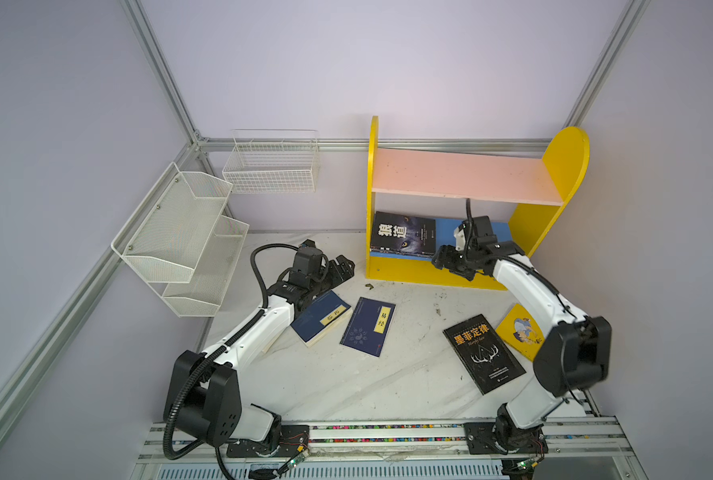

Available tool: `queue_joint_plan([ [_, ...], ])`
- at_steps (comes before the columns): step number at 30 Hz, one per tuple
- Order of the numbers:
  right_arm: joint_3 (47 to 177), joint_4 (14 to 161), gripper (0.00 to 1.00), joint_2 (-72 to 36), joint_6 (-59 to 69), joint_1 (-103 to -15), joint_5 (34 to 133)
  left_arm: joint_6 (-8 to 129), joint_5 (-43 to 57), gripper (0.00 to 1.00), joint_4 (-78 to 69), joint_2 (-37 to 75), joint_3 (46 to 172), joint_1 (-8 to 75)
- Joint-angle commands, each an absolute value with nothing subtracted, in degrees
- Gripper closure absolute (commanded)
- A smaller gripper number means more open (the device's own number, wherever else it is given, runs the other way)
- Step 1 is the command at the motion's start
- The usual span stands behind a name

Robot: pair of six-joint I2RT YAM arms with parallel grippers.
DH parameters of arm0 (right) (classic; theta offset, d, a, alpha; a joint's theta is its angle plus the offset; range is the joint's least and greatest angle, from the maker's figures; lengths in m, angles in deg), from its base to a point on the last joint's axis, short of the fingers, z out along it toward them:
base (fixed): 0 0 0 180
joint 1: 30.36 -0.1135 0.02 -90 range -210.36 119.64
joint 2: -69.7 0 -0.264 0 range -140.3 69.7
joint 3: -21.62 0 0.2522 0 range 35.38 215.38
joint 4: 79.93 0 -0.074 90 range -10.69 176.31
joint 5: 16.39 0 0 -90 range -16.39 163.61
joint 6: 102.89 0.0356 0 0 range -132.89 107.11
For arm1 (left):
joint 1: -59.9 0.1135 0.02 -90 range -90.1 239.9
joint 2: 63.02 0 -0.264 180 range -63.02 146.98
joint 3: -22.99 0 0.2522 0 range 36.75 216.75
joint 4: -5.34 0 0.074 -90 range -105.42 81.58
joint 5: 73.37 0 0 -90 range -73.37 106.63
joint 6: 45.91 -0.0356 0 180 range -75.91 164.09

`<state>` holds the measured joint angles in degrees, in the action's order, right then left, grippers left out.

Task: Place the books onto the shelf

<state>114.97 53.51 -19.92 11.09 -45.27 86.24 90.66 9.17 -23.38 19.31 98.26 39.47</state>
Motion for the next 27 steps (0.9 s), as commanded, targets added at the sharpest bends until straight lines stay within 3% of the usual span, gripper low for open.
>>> queue_joint_plan([
  [1,100.53,74.98,0.33,-9.62,23.86,-49.69,89.03,77.16,7.06,0.01,-33.70,22.50,100.26,38.16],
  [3,93.14,83.10,0.33,-6.97,27.46,-52.78,88.22,74.89,7.75,0.00,-34.35,23.21,99.19,36.76],
  [8,90.11,84.51,0.31,-12.54,25.09,-60.25,80.21,76.08,6.48,0.00,-32.22,25.61,93.37,36.43],
  [13,87.88,94.29,0.31,-21.11,27.46,-64.70,83.33,78.90,3.65,0.00,-25.99,29.01,90.16,36.35],
  [22,92.71,91.53,0.33,-31.39,26.96,-67.27,78.18,83.94,3.05,0.00,-24.85,34.95,88.03,35.21],
  [27,93.09,90.31,0.46,-34.25,25.07,-67.62,79.15,84.67,-0.74,0.01,-24.38,38.50,88.73,32.77],
])
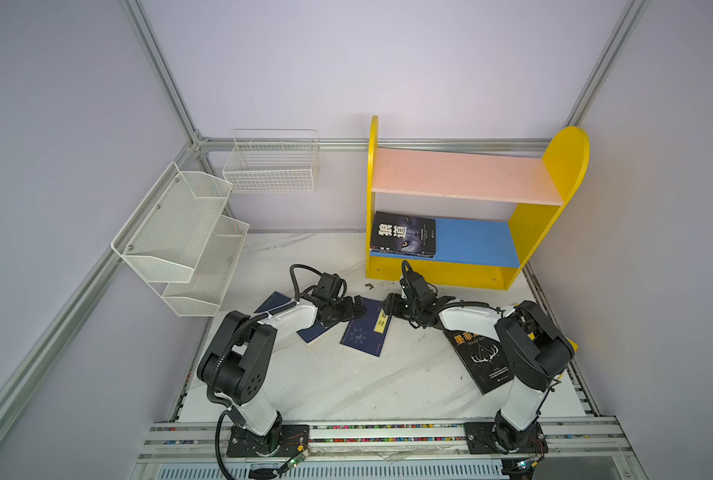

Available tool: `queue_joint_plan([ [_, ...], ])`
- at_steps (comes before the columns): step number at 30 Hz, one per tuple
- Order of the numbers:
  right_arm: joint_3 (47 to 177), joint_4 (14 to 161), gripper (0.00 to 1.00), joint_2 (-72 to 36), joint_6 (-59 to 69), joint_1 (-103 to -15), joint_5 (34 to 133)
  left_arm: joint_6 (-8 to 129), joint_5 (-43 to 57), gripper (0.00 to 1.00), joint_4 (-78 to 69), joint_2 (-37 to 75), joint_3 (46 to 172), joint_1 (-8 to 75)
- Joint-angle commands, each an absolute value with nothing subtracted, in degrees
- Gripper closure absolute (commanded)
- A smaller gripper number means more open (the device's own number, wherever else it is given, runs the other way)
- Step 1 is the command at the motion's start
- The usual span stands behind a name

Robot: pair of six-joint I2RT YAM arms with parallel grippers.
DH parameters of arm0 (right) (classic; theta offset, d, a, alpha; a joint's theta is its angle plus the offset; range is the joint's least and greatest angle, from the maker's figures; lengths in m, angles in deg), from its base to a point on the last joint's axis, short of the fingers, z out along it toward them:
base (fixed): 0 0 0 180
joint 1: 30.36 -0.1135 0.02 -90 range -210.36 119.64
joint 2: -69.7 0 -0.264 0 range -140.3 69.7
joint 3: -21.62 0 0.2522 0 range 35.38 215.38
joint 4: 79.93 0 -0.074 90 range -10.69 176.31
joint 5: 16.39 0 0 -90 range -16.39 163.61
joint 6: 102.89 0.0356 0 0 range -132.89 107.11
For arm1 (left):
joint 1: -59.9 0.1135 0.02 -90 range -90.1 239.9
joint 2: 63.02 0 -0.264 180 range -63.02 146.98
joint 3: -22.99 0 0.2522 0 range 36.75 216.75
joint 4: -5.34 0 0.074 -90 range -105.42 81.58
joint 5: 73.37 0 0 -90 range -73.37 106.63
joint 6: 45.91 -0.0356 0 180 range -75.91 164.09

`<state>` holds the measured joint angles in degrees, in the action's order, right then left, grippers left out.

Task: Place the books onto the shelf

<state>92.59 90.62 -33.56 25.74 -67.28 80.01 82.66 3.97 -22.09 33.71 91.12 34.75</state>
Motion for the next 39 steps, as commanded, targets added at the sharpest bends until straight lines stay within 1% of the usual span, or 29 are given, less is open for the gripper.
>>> queue_joint_plan([
  [1,93.12,90.62,0.48,-34.28,24.45,-67.55,79.46,84.40,-3.44,0.01,-23.00,39.10,88.95,32.04],
  [2,93.58,90.13,0.50,-33.90,23.83,-67.38,79.28,84.89,-6.71,0.02,-20.92,39.67,89.04,31.34],
  [5,96.15,85.77,0.51,-32.10,20.00,-66.50,76.33,86.06,-16.47,0.05,-14.60,40.35,90.37,28.61],
  [7,97.04,83.88,0.52,-30.59,17.52,-64.30,75.85,86.74,-18.90,0.04,-14.02,39.49,92.07,27.02],
  [9,96.99,83.14,0.52,-29.43,16.48,-60.82,78.05,90.32,-19.65,0.04,-10.21,37.58,91.23,26.70],
  [11,96.80,81.58,0.51,-28.72,16.17,-57.50,79.38,93.40,-15.33,0.04,-9.76,34.97,89.45,26.84],
  [13,96.13,80.47,0.49,-28.09,15.08,-56.51,79.99,95.77,-9.12,0.04,-12.45,33.45,88.44,27.07],
  [15,95.36,79.64,0.45,-27.94,11.80,-56.47,80.92,98.78,-5.13,0.04,-13.44,33.44,87.96,27.11],
  [17,94.00,80.58,0.45,-28.25,11.03,-56.54,82.65,103.77,-3.80,0.06,-11.09,34.44,87.34,27.18],
  [20,93.09,81.44,0.45,-29.48,9.43,-56.52,81.11,111.27,-2.40,0.08,-7.87,36.61,86.76,26.60],
  [23,93.93,81.18,0.49,-32.15,7.74,-56.58,80.62,117.63,-0.15,0.10,-5.42,37.91,85.89,25.35],
  [25,94.49,80.29,0.56,-34.07,6.84,-56.59,80.24,121.42,1.29,0.12,-2.30,38.30,84.75,24.14],
  [28,94.02,80.19,0.64,-36.20,6.33,-56.79,81.00,124.81,4.04,0.13,-1.34,38.89,84.56,22.37],
  [29,93.46,80.57,0.65,-36.66,6.41,-57.05,81.88,125.43,4.79,0.13,-0.13,39.22,84.35,21.90],
  [31,92.02,81.80,0.67,-37.67,7.00,-57.73,84.06,126.14,4.49,0.12,7.45,40.46,83.03,21.75],
  [35,90.23,83.81,0.72,-41.24,7.77,-59.09,91.06,131.84,5.15,0.13,32.17,44.63,78.40,21.75],
  [38,90.29,84.09,0.75,-44.07,7.16,-59.43,95.60,135.21,7.87,0.19,50.13,47.11,76.16,21.80],
  [39,90.31,84.11,0.76,-44.44,7.00,-59.46,95.84,135.57,8.50,0.22,53.22,47.42,76.12,21.75],
])
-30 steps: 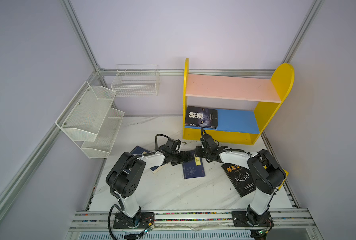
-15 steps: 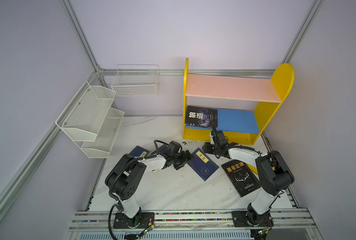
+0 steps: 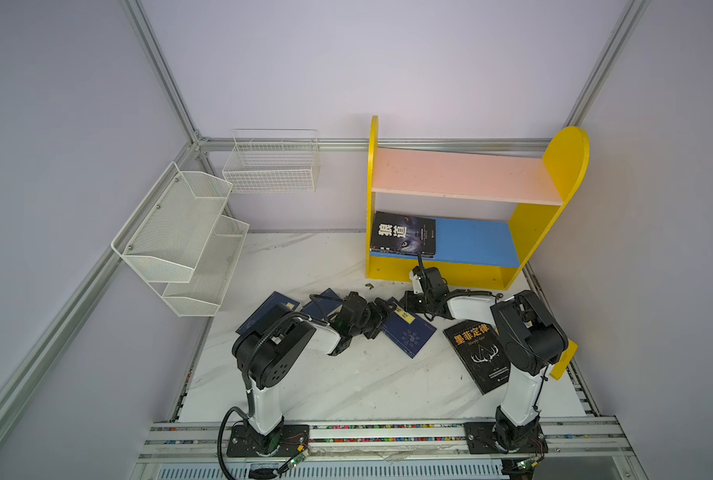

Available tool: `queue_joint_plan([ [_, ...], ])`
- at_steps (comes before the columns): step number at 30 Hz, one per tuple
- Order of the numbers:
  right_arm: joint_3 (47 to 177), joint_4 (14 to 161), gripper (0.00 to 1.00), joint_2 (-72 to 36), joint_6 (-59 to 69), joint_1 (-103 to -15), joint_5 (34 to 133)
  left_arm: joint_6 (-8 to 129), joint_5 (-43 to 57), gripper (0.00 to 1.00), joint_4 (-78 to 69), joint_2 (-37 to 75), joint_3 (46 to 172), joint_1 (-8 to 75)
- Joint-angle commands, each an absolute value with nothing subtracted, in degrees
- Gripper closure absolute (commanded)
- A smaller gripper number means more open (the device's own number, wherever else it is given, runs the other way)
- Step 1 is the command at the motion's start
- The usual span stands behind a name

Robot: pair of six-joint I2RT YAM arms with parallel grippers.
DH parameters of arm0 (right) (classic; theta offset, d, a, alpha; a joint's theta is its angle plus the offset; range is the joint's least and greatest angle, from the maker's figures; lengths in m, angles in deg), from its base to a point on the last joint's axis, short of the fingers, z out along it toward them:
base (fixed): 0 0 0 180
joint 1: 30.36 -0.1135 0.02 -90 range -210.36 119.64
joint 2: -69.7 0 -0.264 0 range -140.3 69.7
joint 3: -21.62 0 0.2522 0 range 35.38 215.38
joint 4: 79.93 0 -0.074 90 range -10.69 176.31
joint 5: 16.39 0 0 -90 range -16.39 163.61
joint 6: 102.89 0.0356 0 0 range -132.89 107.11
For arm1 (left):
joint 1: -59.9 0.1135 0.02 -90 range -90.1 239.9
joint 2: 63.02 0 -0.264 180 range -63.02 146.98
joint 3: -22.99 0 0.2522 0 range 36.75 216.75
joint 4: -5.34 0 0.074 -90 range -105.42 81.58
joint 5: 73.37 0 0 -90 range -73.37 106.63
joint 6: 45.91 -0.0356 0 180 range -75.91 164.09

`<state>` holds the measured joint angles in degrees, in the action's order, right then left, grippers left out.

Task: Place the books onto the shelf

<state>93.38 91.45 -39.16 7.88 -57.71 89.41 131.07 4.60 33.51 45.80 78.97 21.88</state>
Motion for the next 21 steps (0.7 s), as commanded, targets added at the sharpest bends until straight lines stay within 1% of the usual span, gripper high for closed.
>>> queue_joint_plan([
  [1,90.36,83.87,0.76,-44.49,6.68,-59.45,95.76,135.71,9.00,0.24,54.77,47.34,76.20,21.68],
  [4,90.87,83.47,0.76,-43.24,6.43,-59.49,95.11,134.34,9.49,0.29,51.24,44.79,76.97,21.68],
  [7,92.07,82.51,0.75,-41.74,6.74,-59.45,94.29,131.02,10.64,0.39,39.99,40.53,77.78,21.49],
  [9,92.75,82.26,0.75,-40.83,7.70,-59.45,93.71,129.32,11.88,0.47,34.30,37.98,77.97,21.29],
  [11,93.33,82.23,0.75,-39.48,9.29,-59.45,93.48,128.53,12.58,0.56,31.98,36.54,77.88,21.29],
  [13,93.96,82.70,0.75,-37.40,11.14,-59.50,93.48,128.47,12.87,0.67,29.59,35.82,78.05,21.23],
  [17,94.86,83.38,0.74,-33.00,13.99,-59.45,93.18,126.20,12.11,0.82,22.85,34.91,81.30,21.30],
  [18,95.26,83.01,0.73,-31.45,14.69,-59.46,92.67,124.80,12.02,0.88,20.44,34.21,82.50,21.31],
  [21,96.08,82.86,0.69,-25.65,16.75,-59.49,91.55,118.88,12.51,0.99,10.19,30.86,86.82,21.38],
])
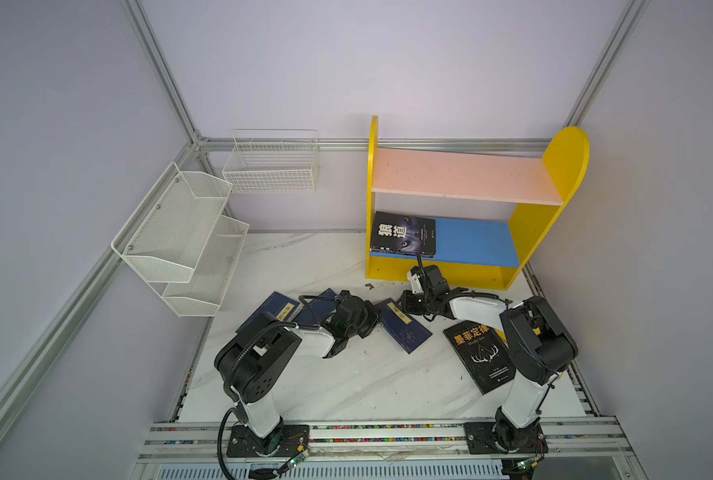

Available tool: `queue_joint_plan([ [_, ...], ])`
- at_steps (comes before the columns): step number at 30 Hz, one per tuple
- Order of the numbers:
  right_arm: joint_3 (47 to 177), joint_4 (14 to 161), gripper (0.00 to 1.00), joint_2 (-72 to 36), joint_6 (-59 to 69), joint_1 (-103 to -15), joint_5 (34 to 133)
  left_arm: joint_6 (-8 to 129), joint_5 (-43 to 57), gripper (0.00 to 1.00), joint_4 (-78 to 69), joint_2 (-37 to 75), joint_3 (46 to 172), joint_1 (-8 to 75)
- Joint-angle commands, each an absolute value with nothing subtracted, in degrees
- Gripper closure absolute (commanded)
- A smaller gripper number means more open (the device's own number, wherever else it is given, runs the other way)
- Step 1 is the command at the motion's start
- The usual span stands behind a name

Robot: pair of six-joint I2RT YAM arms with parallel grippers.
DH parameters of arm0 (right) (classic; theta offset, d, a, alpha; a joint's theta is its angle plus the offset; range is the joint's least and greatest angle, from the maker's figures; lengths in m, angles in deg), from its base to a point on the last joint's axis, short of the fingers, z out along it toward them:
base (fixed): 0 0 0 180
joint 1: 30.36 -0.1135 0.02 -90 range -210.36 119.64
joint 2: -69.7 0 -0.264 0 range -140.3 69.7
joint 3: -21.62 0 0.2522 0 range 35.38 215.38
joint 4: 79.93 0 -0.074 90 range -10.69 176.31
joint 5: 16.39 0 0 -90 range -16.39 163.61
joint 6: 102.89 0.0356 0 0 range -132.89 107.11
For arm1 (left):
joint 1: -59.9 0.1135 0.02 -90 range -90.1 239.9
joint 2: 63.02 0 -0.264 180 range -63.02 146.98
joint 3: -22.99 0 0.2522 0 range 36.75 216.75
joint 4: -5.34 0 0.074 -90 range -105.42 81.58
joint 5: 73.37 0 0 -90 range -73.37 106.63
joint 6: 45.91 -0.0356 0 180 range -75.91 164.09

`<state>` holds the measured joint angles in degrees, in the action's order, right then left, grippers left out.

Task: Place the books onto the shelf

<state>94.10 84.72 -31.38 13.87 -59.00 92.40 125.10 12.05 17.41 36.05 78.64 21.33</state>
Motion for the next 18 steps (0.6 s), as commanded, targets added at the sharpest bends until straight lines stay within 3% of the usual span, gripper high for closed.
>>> queue_joint_plan([
  [1,96.40,82.57,0.65,-23.30,17.58,-59.45,90.27,116.30,12.26,1.00,6.64,29.21,88.56,21.48],
  [6,97.65,80.45,0.39,-12.74,21.60,-58.21,84.10,102.23,9.03,1.00,-13.99,23.45,100.94,21.93],
  [9,98.00,80.55,0.28,-8.06,24.64,-55.46,83.93,96.09,5.88,1.00,-21.54,22.98,109.42,22.43],
  [14,99.42,80.53,0.14,-4.42,33.01,-50.35,90.07,94.13,0.89,1.00,-15.97,25.98,119.24,24.99],
  [18,99.46,80.94,0.08,0.67,37.55,-49.89,89.28,96.12,-1.33,1.00,-11.07,31.45,129.24,27.54],
])
